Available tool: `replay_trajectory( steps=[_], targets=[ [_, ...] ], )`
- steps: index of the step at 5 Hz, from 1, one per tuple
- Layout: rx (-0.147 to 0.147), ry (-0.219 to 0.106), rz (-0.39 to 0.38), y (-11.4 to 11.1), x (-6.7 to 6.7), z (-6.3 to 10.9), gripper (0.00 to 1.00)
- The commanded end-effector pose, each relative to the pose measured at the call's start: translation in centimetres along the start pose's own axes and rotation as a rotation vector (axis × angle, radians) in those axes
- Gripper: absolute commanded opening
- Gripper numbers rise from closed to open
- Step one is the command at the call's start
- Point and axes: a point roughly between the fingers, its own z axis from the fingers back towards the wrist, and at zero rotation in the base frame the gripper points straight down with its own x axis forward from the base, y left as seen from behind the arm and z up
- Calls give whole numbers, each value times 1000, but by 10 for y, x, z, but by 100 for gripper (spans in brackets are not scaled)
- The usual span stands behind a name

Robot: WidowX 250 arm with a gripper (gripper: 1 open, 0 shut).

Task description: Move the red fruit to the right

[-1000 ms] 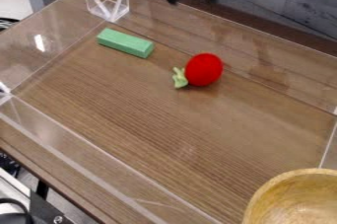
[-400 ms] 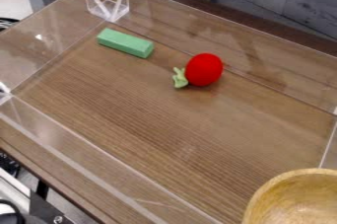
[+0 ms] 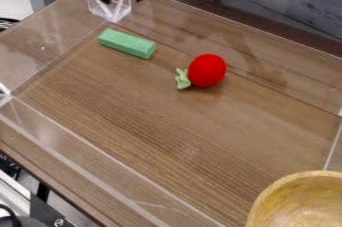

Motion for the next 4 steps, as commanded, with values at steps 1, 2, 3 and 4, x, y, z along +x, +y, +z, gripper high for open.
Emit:
replay_trajectory(
  steps=[1, 2, 3, 4],
  targets=[
    [14, -51, 44, 15, 1, 6, 100],
    [23, -61, 87, 24, -2, -1, 100],
    [32, -72, 125, 31, -5, -5, 100],
    [24, -64, 61, 30, -12, 7, 100]
  ],
)
